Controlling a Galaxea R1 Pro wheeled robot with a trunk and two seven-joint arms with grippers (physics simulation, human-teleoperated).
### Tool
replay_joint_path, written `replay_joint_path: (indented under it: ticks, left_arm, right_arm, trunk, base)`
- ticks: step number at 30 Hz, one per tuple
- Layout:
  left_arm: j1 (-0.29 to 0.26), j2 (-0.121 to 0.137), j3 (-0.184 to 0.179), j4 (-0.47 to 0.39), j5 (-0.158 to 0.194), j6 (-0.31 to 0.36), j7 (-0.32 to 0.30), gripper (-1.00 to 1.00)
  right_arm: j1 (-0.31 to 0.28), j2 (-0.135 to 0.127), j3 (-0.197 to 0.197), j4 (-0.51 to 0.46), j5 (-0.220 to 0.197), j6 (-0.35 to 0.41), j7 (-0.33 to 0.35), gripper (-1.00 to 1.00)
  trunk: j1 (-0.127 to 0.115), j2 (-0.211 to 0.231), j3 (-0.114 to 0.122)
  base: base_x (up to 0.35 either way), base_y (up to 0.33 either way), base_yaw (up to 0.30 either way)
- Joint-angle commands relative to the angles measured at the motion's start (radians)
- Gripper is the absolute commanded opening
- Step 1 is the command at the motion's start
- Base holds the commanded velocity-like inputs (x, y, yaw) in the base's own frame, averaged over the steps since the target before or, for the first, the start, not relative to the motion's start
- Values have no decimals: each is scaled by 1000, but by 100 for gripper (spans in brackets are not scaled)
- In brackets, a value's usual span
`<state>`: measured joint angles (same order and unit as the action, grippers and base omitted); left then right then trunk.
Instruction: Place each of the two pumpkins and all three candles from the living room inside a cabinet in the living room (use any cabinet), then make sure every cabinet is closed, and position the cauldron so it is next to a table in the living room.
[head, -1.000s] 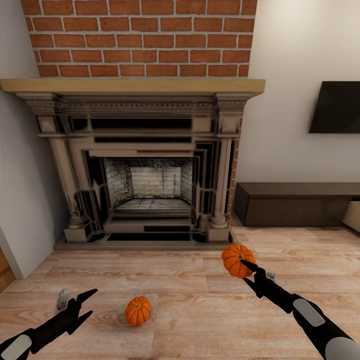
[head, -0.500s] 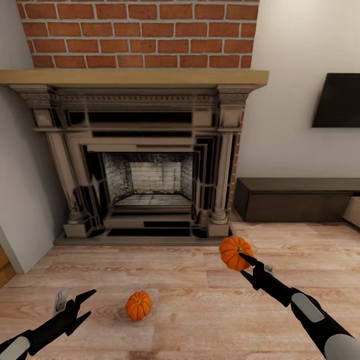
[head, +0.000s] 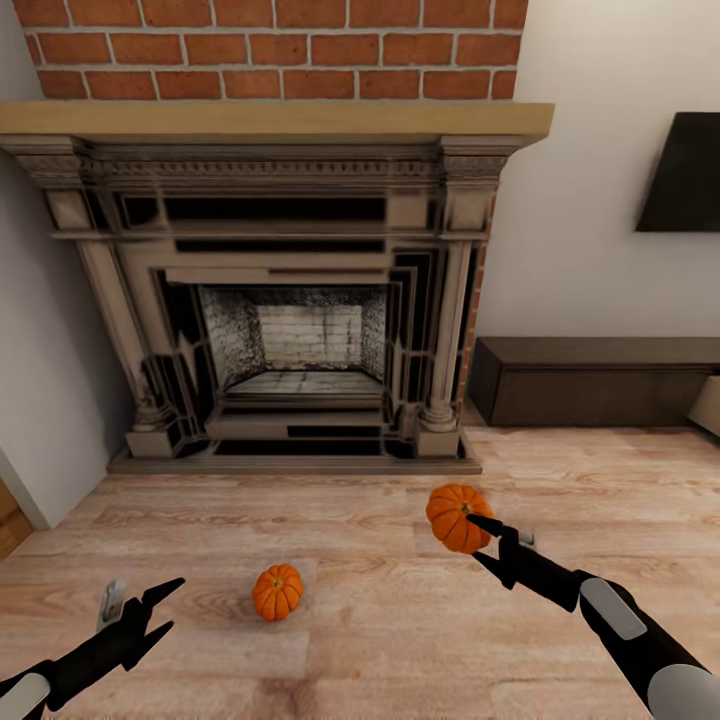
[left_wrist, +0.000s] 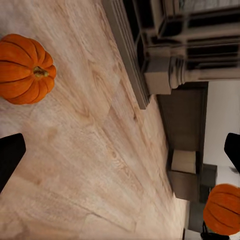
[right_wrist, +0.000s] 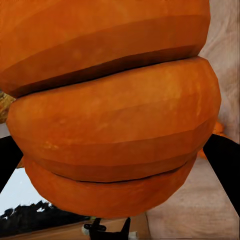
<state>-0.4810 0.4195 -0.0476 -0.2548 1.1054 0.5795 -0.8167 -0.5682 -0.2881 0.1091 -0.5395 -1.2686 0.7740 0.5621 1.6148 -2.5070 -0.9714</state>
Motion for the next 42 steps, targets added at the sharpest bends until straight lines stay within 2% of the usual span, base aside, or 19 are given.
replay_joint_path:
  ticks: [1, 6, 12, 14, 21, 24, 29, 33, 36, 42]
  left_arm:
    - [-1, 1, -4, 0, 9, 0, -1, 100]
    - [-1, 3, 6, -10, 13, -12, -2, 100]
    - [-6, 30, 34, -86, 26, -5, -5, 100]
    - [-7, 31, 46, -98, 29, -4, -4, 100]
    - [-7, 34, 52, -102, 29, -4, -4, 100]
    - [-7, 36, 54, -103, 27, -8, -4, 100]
    - [-7, 60, 72, -102, 28, -9, -4, 100]
    - [-6, 68, 92, -87, 29, -9, -4, 100]
    - [-6, 69, 108, -77, 28, -10, -3, 100]
    - [-5, 67, 112, -75, 28, -13, -2, 100]
  right_arm:
    - [-1, 0, 5, 0, -5, 5, 2, -100]
    - [-1, 0, 5, 0, -4, 20, -1, -100]
    - [-1, 1, 4, 0, -4, 40, 8, -100]
    - [-1, 1, 4, -4, -5, 42, 10, -100]
    - [-1, -1, 6, -53, -6, 47, 17, -100]
    - [-1, -1, 5, -62, -5, 83, 21, -100]
    - [-1, -2, 6, -89, -5, 116, 29, -100]
    - [-1, -2, 6, -93, -5, 121, 30, -100]
    - [-1, -2, 17, -96, -5, 122, 31, -100]
    - [-1, -1, 39, -111, -5, 144, 32, -100]
  trunk:
    - [0, -1, -5]
    - [1, -1, -13]
    - [1, -1, -13]
    - [2, -2, -20]
    - [5, -3, -47]
    - [6, -4, -59]
    - [9, -5, -78]
    - [11, -6, -94]
    - [12, -7, -105]
    - [15, -8, -129]
  base:
    - [0, 0, 0]
    - [0, 0, 0]
    - [0, 0, 0]
    - [0, 0, 0]
    - [0, 0, 0]
    - [0, 0, 0]
    - [0, 0, 0]
    - [0, 0, 0]
    - [0, 0, 0]
    - [0, 0, 0]
